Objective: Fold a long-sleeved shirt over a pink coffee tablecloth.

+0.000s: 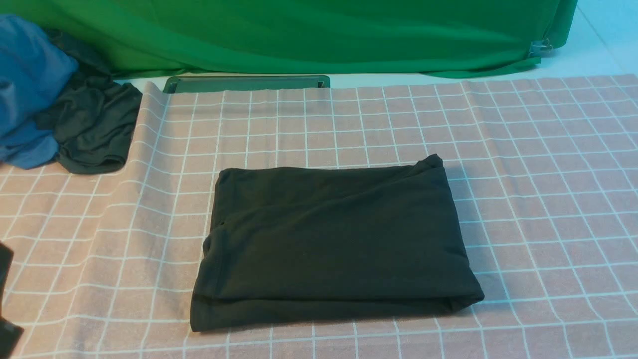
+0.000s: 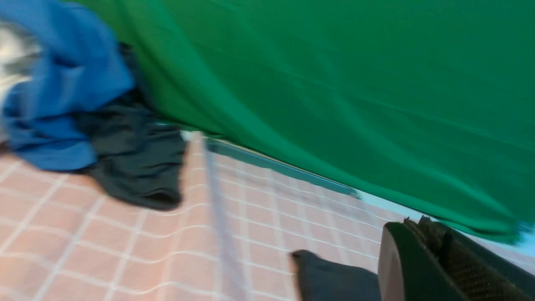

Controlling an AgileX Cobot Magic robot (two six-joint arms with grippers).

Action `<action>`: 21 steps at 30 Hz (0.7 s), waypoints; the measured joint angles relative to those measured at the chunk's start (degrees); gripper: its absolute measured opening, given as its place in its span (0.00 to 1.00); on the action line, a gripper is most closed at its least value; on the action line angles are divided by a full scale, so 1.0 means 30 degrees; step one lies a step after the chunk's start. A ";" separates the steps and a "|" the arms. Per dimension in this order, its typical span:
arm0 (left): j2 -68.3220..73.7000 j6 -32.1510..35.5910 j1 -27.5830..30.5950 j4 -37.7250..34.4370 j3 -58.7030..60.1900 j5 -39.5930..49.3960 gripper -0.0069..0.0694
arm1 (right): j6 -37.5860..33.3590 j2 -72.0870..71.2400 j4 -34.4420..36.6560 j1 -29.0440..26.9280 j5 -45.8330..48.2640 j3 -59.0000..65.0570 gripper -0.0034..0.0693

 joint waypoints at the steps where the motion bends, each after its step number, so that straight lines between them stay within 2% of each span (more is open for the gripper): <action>1: -0.0079 -0.0003 0.0050 0.0000 0.0142 -0.0116 0.11 | 0.0000 0.0000 0.0000 0.0000 0.0000 0.0000 0.17; 4: -0.0979 -0.0099 0.0191 0.0000 0.1923 -0.0521 0.11 | 0.0000 0.0000 0.0000 0.0000 0.0017 0.0000 0.17; 11: -0.1082 -0.0147 -0.0148 0.0365 0.2077 0.1897 0.11 | 0.0000 0.0000 -0.0016 0.0000 0.0085 0.0000 0.18; 21: -0.1102 -0.0147 -0.0148 0.0555 0.2077 0.2173 0.11 | 0.0000 0.0000 -0.0016 0.0000 0.0125 0.0000 0.22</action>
